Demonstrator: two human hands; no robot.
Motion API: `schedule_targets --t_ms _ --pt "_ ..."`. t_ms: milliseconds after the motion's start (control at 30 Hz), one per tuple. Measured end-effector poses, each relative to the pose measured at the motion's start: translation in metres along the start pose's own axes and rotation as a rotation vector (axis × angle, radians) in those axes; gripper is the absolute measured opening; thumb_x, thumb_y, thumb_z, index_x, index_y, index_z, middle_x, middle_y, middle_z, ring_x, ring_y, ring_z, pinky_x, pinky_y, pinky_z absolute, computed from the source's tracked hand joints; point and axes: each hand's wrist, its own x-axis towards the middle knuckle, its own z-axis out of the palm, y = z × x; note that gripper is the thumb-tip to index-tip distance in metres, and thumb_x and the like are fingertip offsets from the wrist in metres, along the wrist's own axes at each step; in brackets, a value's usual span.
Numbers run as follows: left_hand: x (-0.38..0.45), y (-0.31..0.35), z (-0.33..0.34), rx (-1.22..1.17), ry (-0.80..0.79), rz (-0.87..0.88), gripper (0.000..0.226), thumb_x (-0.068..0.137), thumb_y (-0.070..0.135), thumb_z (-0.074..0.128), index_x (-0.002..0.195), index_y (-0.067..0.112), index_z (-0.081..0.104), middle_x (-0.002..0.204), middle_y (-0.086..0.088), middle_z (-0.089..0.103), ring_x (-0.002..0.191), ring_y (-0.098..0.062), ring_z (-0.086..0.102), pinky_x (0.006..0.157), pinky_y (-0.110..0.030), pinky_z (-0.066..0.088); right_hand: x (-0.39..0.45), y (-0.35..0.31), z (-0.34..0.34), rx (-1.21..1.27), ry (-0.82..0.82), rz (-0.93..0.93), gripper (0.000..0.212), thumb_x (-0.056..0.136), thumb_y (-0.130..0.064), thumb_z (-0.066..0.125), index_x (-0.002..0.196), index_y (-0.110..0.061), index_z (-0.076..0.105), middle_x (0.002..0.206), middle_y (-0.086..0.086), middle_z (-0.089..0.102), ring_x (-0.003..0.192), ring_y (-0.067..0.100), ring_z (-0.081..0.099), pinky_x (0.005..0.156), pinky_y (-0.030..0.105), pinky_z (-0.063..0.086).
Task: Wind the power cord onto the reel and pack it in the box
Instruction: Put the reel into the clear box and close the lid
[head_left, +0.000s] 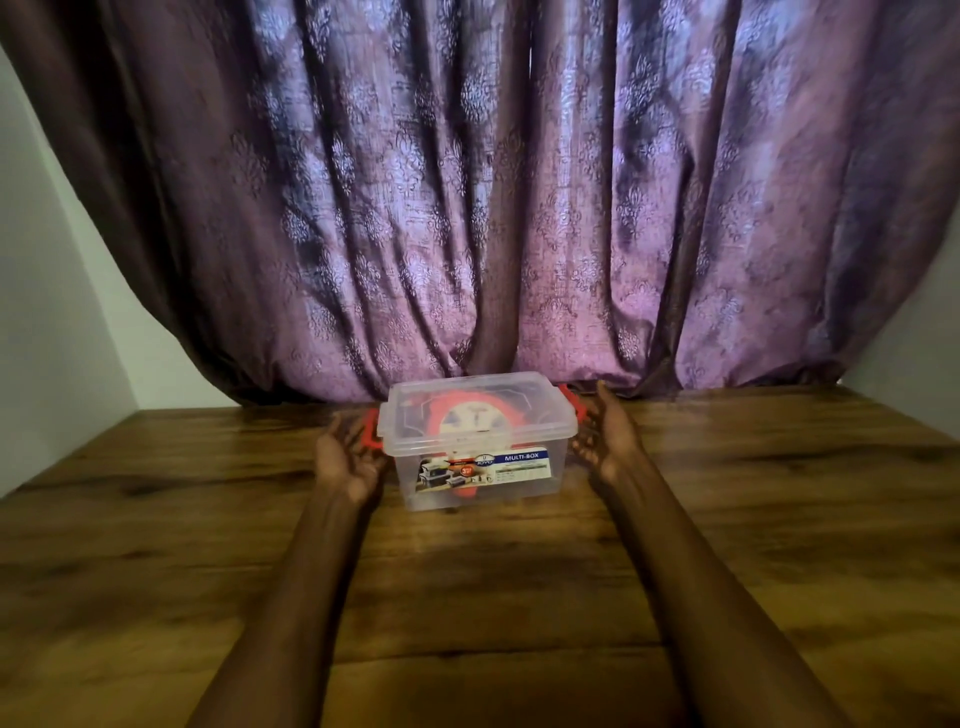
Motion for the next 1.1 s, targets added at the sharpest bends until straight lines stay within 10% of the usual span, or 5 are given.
schedule_targets --t_ms 133,333,600,967,1100 --pt "-0.003 -0.007 0.002 -0.024 -0.036 0.153 0.033 0.105 0.033 0.041 0.114 0.011 0.063 0.129 -0.010 0.062 0.115 -0.021 0.063 0.100 -0.034 0.050 -0.004 0.008 0.006 0.013 -0.028 -0.077 0.048 0.091 -0.063 0.052 0.096 -0.021 0.076 0.066 -0.010 0.070 0.055 0.006 0.060 0.050 0.023 0.040" --pt "-0.014 -0.028 0.013 0.059 -0.149 0.203 0.038 0.102 0.042 0.047 0.106 0.018 0.077 0.113 -0.003 0.075 0.108 -0.020 0.067 0.094 -0.035 0.053 -0.020 0.020 0.020 0.104 -0.258 -0.061 0.055 0.093 -0.050 0.057 0.129 -0.010 0.066 0.130 0.020 0.065 0.122 0.039 0.057 0.111 0.055 0.040" --pt "-0.018 -0.034 0.018 0.202 -0.258 0.280 0.031 0.089 0.006 0.050 0.115 0.021 0.056 0.130 -0.025 0.061 0.115 -0.053 0.057 0.095 -0.082 0.035 -0.020 0.019 0.023 0.008 -0.295 -0.152 0.048 0.079 -0.019 0.058 0.127 -0.019 0.062 0.117 0.021 0.068 0.097 0.041 0.064 0.088 0.059 0.050" --pt "-0.009 -0.030 0.022 0.233 -0.270 0.183 0.066 0.078 0.021 0.061 0.142 0.033 0.052 0.133 -0.018 0.064 0.120 -0.051 0.058 0.095 -0.074 0.044 -0.015 0.015 0.036 0.013 -0.312 -0.232 0.045 0.076 -0.006 0.050 0.109 -0.030 0.069 0.114 0.014 0.068 0.102 0.036 0.060 0.092 0.055 0.043" --pt "-0.011 -0.030 0.012 0.439 -0.226 0.396 0.042 0.101 0.022 0.048 0.143 0.023 0.052 0.141 -0.014 0.058 0.130 -0.040 0.054 0.109 -0.064 0.040 -0.022 0.027 0.031 -0.393 0.098 -0.573 0.034 0.100 -0.025 0.042 0.126 -0.017 0.063 0.130 0.011 0.062 0.120 0.033 0.057 0.105 0.051 0.044"
